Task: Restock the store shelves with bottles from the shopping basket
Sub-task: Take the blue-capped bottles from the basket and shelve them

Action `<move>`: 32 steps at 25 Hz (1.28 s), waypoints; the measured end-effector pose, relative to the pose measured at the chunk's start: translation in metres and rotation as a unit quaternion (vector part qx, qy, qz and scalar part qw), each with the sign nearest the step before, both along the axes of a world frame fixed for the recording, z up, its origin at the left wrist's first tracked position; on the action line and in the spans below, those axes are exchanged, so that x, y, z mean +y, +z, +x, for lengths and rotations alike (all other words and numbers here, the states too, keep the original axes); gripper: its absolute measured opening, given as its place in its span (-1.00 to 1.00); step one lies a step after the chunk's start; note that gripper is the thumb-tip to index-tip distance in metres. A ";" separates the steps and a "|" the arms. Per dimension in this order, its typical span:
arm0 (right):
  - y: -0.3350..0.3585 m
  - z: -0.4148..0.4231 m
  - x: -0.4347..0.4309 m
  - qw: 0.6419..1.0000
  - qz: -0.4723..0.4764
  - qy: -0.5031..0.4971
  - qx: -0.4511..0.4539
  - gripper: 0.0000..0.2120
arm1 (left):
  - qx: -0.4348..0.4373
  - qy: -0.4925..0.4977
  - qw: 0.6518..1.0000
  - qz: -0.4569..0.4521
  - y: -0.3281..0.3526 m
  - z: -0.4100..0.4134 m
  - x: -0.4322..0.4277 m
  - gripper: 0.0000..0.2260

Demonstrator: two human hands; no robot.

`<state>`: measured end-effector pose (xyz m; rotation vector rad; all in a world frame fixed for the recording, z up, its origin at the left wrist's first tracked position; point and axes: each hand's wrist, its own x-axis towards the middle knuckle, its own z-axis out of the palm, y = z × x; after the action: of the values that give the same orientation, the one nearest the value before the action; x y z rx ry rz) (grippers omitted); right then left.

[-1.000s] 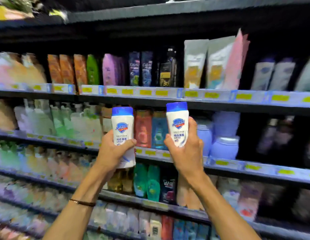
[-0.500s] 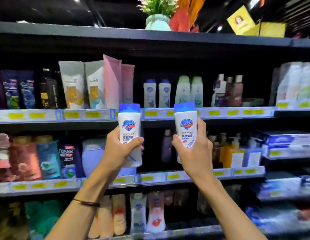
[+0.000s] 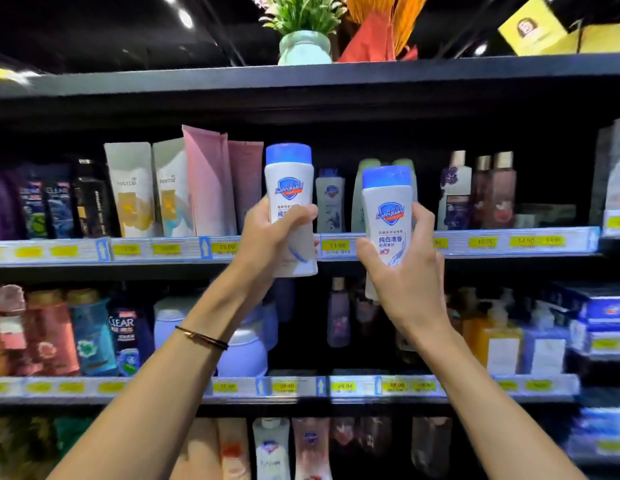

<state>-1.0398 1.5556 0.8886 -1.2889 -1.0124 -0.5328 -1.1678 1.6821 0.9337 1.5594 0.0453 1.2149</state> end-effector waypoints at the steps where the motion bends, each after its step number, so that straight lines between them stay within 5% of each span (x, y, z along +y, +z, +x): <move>1: 0.007 0.000 0.005 1.000 0.005 0.003 -0.003 -0.43 | 0.004 0.003 1.000 0.010 0.010 0.003 0.006 -0.74; 11: 0.064 0.019 0.063 0.997 0.006 0.069 0.042 -0.65 | 0.083 0.038 0.992 0.088 0.061 0.030 0.082 -0.61; 16: 0.077 0.040 0.066 0.985 -0.046 0.153 0.060 -0.72 | 0.173 0.056 0.978 0.103 0.065 0.044 0.105 -0.70; 25: 0.092 0.070 0.078 0.970 -0.117 0.192 0.094 -0.64 | 0.295 0.138 0.939 0.113 0.051 0.062 0.128 -0.62; 32: 0.096 0.084 0.091 0.958 -0.202 0.194 0.069 -0.67 | 0.352 0.151 0.918 0.098 0.056 0.064 0.122 -0.81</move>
<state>-0.9561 1.6470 0.9846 -1.4111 -1.2588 0.0716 -1.1038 1.8045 0.9900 2.1619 0.6728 0.8385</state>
